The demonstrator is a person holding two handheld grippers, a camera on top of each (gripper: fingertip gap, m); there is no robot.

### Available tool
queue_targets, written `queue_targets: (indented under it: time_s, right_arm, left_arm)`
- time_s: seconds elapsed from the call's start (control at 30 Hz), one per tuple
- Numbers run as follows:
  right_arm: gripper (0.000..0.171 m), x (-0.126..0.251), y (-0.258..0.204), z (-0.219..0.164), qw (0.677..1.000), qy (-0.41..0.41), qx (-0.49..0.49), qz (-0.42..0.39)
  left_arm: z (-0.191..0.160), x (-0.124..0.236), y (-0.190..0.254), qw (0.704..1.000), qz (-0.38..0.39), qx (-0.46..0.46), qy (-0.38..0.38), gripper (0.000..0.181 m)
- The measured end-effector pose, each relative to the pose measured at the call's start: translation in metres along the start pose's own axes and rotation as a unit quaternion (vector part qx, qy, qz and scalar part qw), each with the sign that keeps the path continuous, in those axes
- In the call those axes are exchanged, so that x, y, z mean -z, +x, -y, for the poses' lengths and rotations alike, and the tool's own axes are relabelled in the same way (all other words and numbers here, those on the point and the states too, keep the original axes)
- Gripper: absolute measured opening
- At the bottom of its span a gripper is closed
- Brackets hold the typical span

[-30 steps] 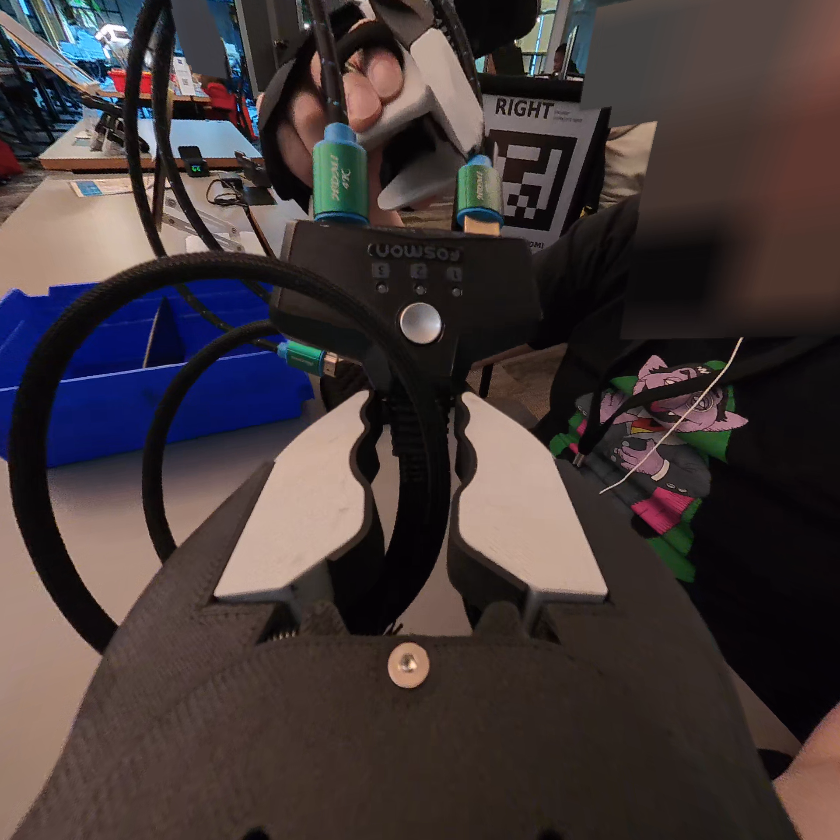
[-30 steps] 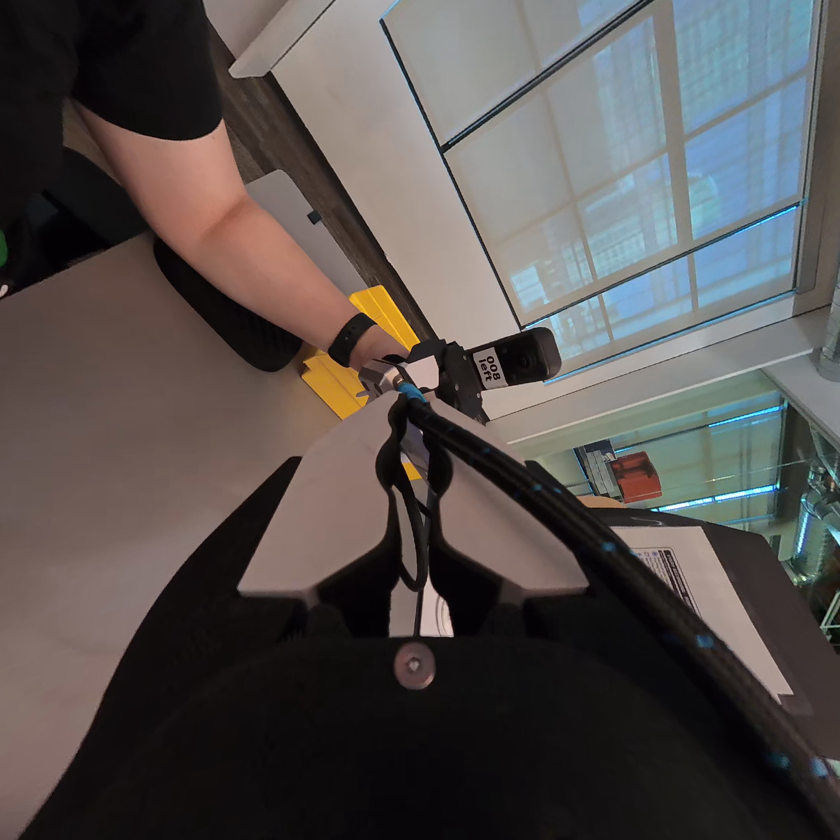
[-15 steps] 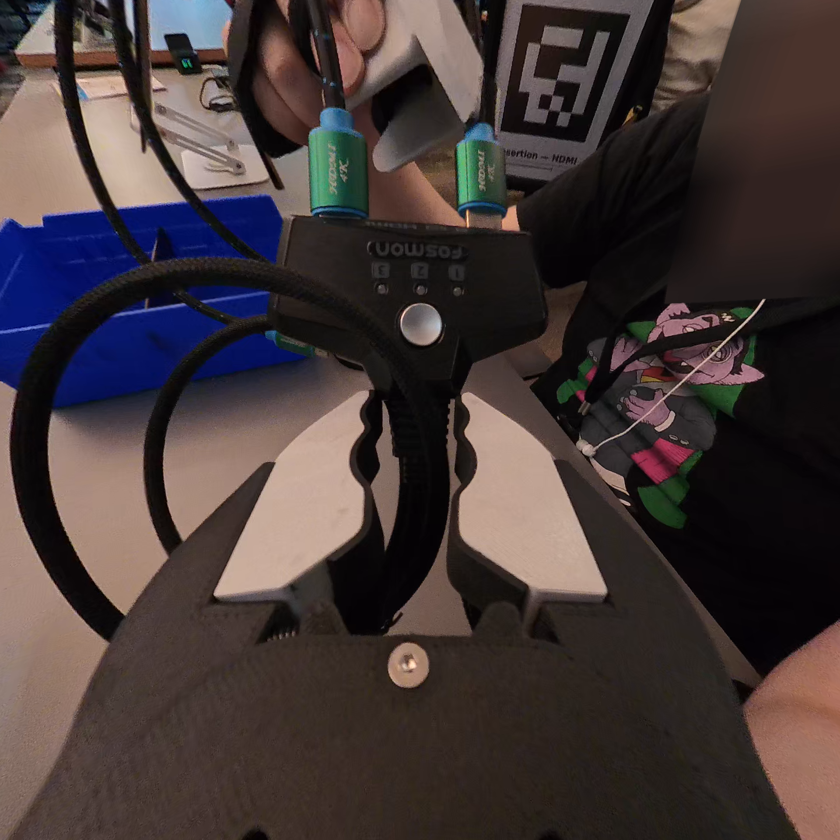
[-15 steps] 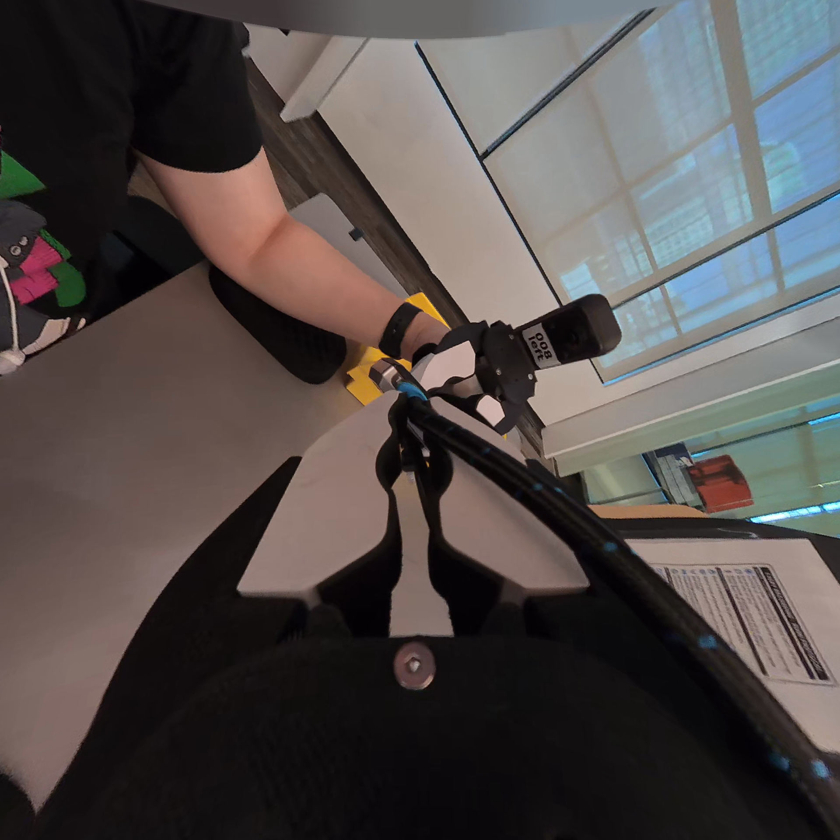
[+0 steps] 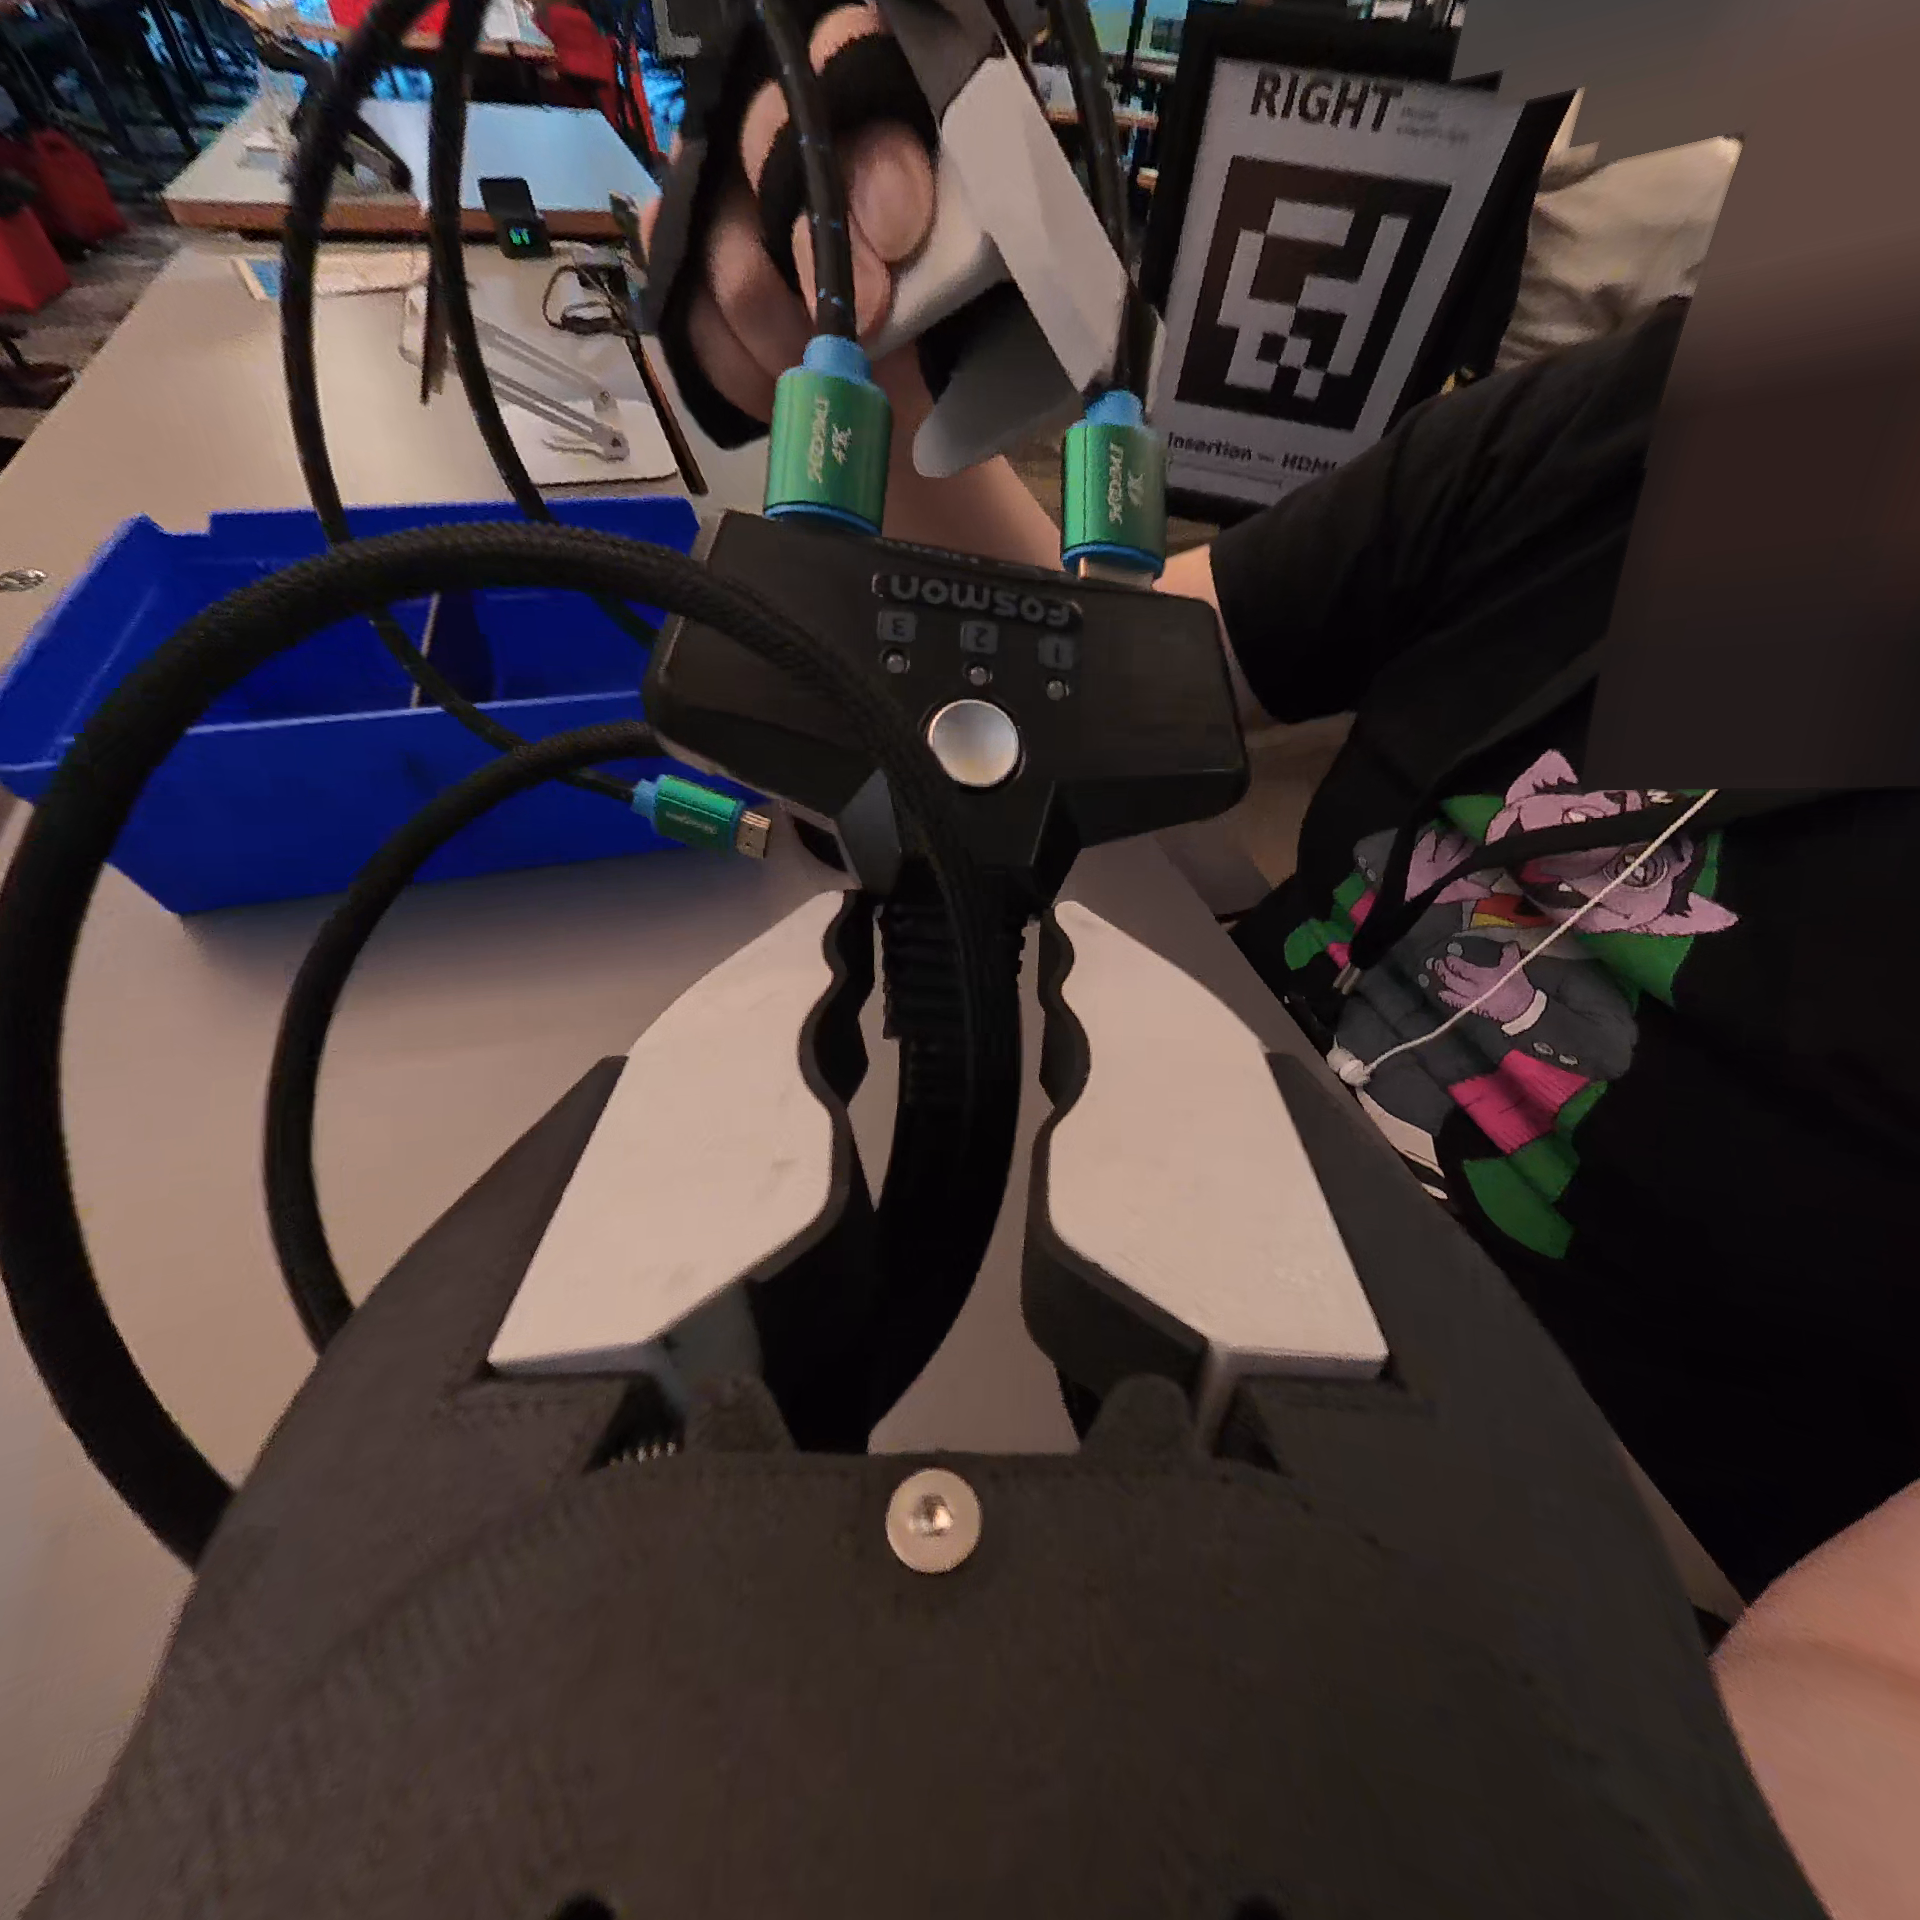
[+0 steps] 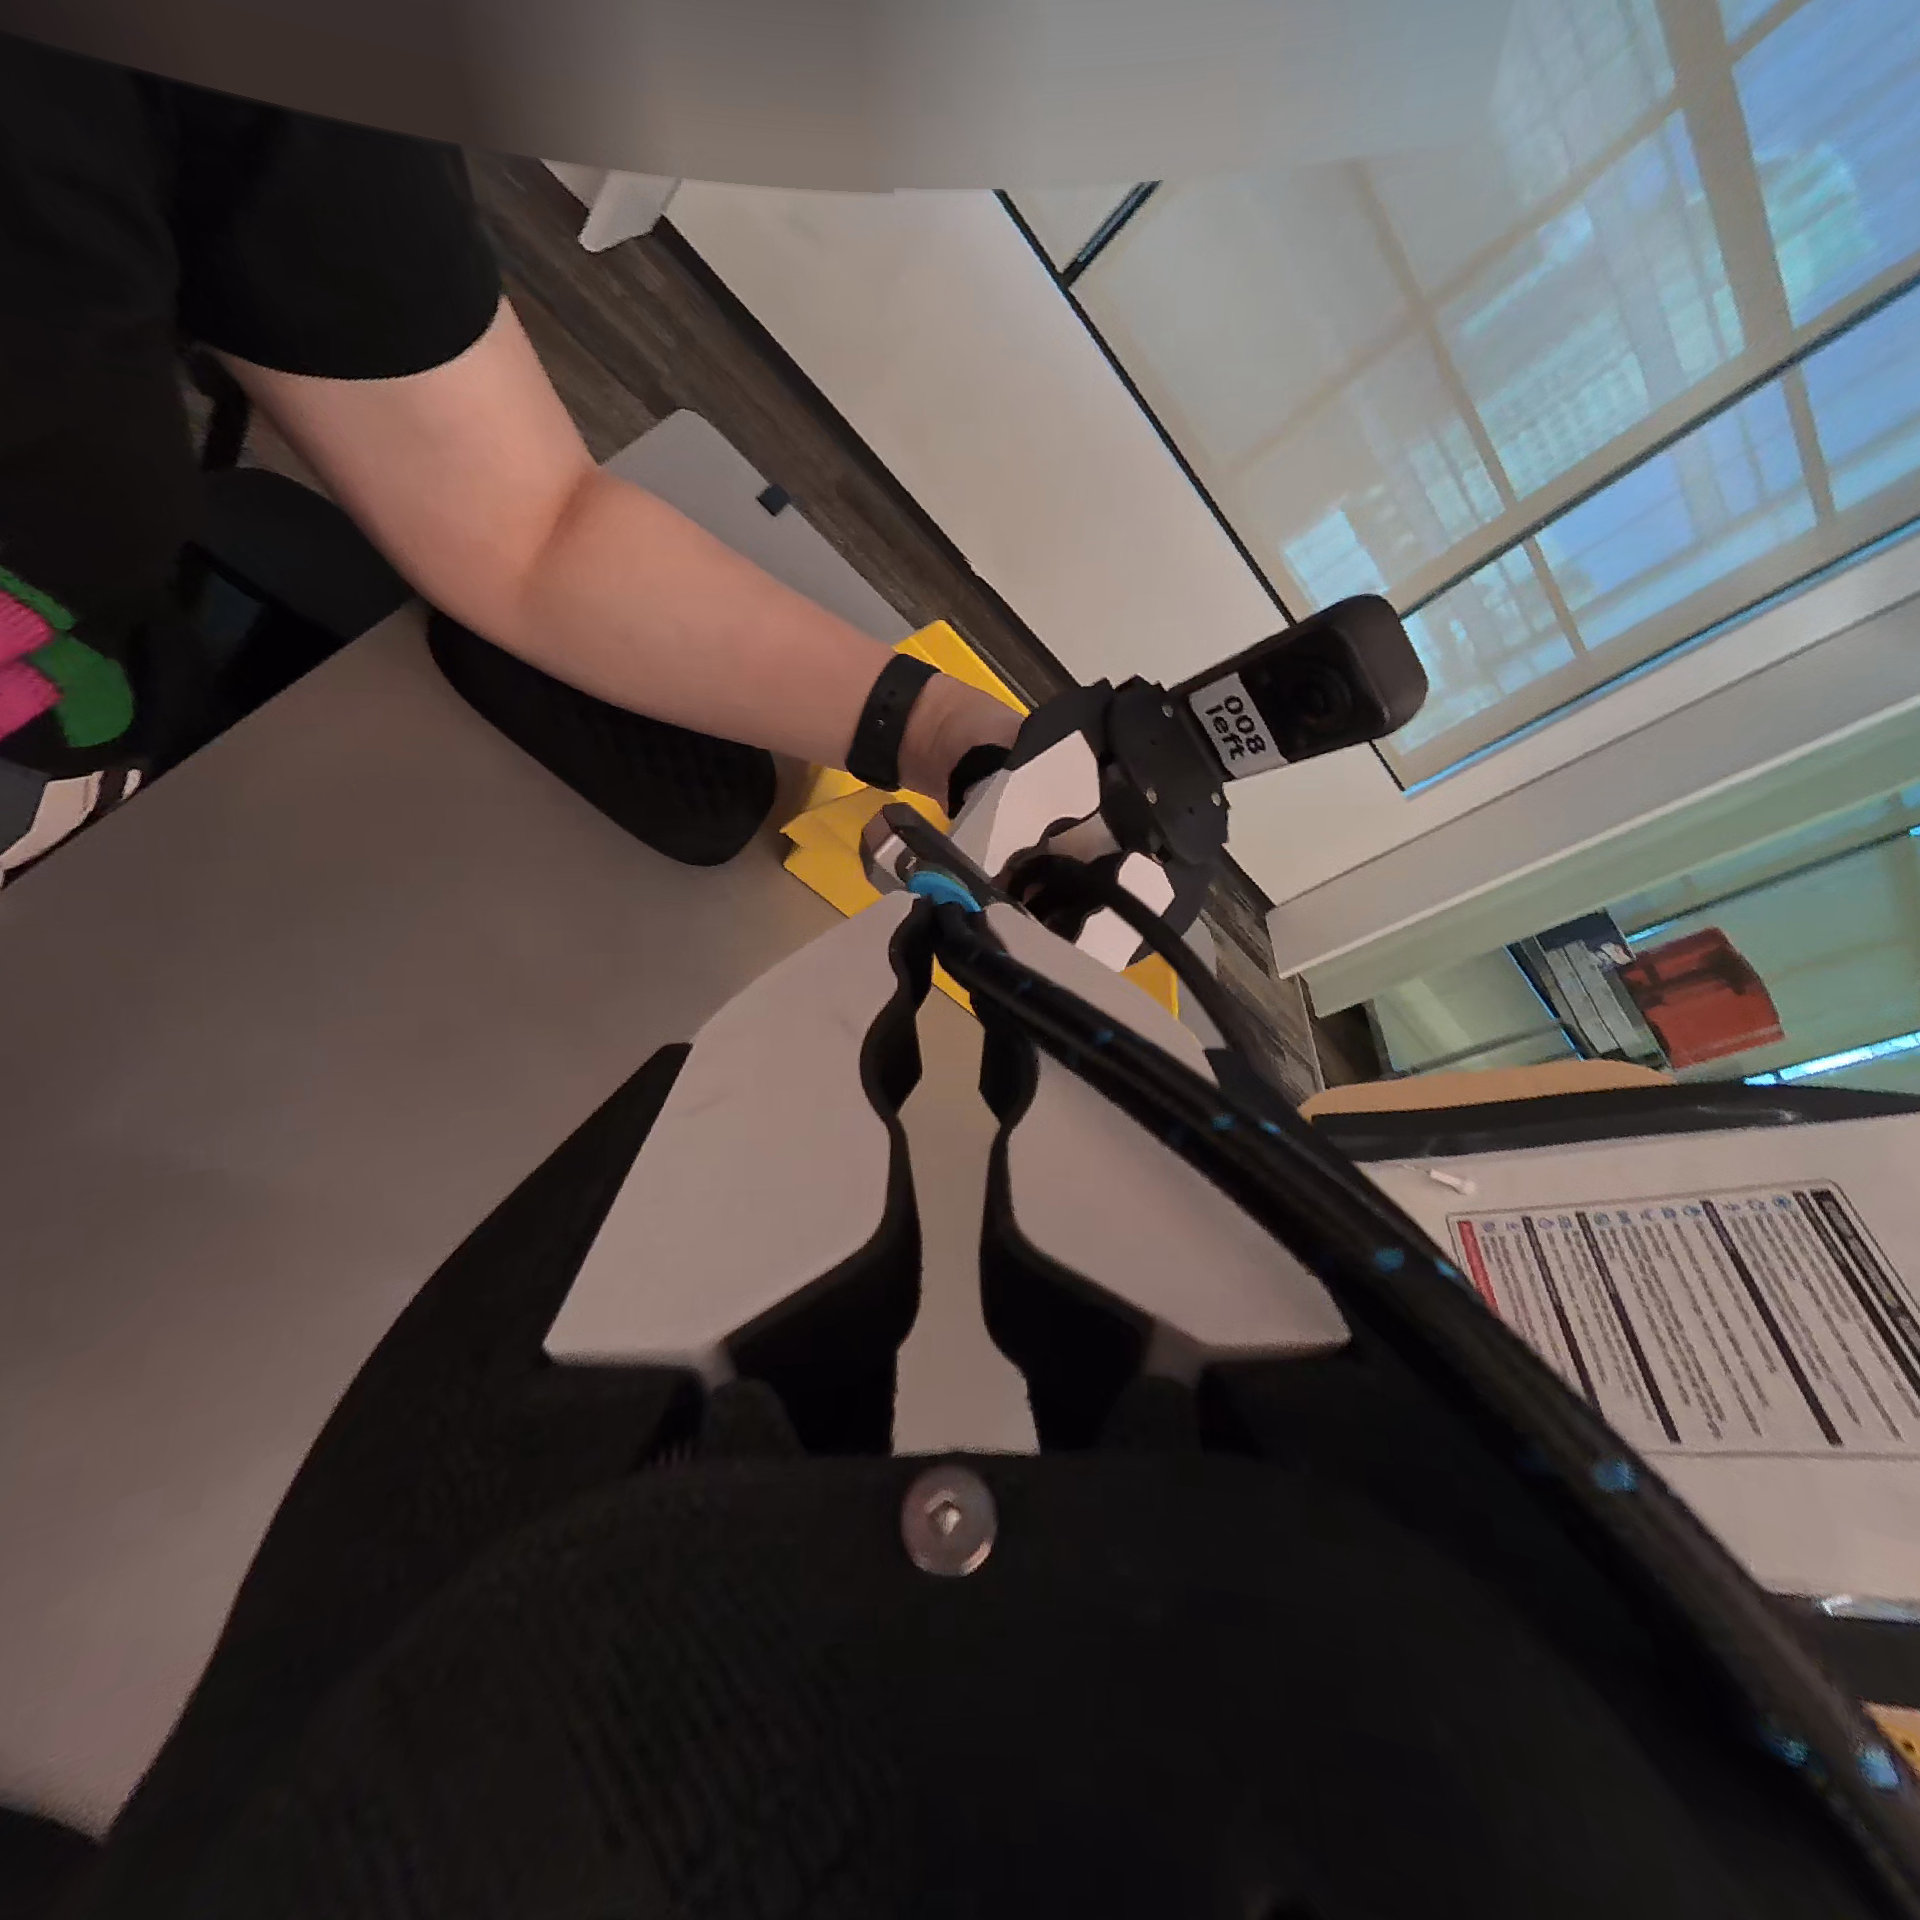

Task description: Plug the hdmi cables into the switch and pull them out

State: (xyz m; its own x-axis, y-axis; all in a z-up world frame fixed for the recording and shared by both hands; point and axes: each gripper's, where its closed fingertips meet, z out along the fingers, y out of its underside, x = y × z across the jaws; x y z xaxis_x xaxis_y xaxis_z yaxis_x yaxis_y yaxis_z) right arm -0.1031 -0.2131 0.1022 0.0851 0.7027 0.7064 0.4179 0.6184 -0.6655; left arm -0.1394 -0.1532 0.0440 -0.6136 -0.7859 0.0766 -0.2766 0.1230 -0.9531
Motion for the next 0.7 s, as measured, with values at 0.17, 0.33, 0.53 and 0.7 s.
queue_targets:
  time_s: [0.17,0.33,0.53,0.7]
  right_arm:
    - [0.008,0.000,0.003,-0.004,1.000,-0.007,-0.005,-0.009]
    - [0.008,0.000,0.007,-0.006,1.000,0.000,-0.014,-0.012]
    - [0.008,0.004,0.014,-0.007,0.999,0.008,-0.033,-0.023]
    - [0.010,0.013,0.038,-0.018,0.988,0.012,-0.136,-0.073]
  left_arm:
    - [0.002,0.000,-0.005,1.000,0.002,0.019,0.012,0.030]
    - [0.004,0.000,-0.007,0.999,0.001,0.031,0.023,0.030]
    - [0.006,0.001,-0.011,0.999,0.015,0.032,0.027,0.030]
    - [0.023,0.016,-0.020,0.995,0.084,0.000,0.051,0.030]
